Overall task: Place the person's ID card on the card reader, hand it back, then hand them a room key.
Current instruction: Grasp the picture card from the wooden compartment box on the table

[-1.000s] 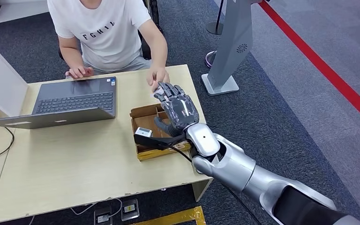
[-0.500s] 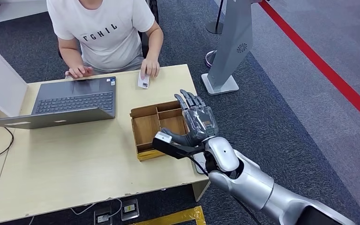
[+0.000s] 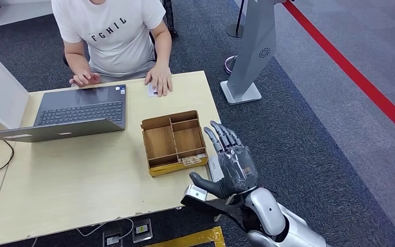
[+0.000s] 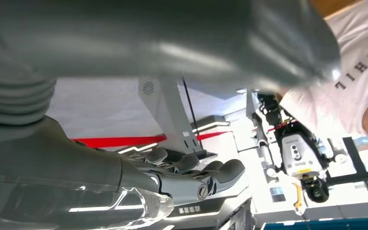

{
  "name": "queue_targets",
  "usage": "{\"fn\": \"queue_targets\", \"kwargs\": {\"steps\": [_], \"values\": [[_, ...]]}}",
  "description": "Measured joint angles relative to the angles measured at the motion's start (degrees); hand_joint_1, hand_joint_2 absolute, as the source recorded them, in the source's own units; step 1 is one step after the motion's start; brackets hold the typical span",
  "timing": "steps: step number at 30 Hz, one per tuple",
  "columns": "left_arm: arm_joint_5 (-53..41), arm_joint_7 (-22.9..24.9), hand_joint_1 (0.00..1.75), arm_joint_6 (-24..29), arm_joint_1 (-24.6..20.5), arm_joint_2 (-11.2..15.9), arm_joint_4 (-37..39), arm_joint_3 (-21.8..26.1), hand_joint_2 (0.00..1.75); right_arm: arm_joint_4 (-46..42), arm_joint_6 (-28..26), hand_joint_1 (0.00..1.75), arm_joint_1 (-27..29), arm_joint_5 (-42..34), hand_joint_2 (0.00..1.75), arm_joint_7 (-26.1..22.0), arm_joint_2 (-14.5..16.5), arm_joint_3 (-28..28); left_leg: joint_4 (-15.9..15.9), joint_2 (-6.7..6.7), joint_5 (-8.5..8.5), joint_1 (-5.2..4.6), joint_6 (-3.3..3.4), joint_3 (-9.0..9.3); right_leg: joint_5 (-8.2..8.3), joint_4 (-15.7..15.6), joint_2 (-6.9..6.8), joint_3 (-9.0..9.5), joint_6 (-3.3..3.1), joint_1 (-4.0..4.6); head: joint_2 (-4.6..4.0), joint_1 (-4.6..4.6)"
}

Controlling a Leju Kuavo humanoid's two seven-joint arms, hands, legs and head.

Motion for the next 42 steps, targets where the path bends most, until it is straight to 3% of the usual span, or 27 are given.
{"fn": "queue_targets", "kwargs": {"steps": [14,32,42], "values": [[1.2,-0.09,0.0,2.35,-0.03,-1.01,0.0,1.55,0.0,2.62,0.32,0.0,-0.34,2.14,1.75,0.4,3.81,7.17,0.0,-0.01,0.0,0.01,-0.02,-0.02,-0.07,0.03,-0.02,0.0,-0.11,0.01,0.0,0.01],[0.67,0.59,0.0,2.32,-0.1,-1.04,0.0,1.55,0.0,15.79,2.55,0.0,-5.74,5.82,1.75,0.28,10.86,8.58,0.0,-0.01,0.0,0.02,-0.03,0.0,-0.1,0.14,-0.02,-0.01,-0.16,0.03,0.0,-0.01],[-0.05,0.66,0.0,1.8,-0.11,-1.02,0.0,1.49,0.0,21.21,4.31,0.0,-8.33,6.2,1.75,1.07,12.73,8.43,0.0,-0.01,0.01,0.02,-0.03,0.01,-0.1,0.15,-0.02,-0.02,-0.16,0.03,0.0,0.0]]}}
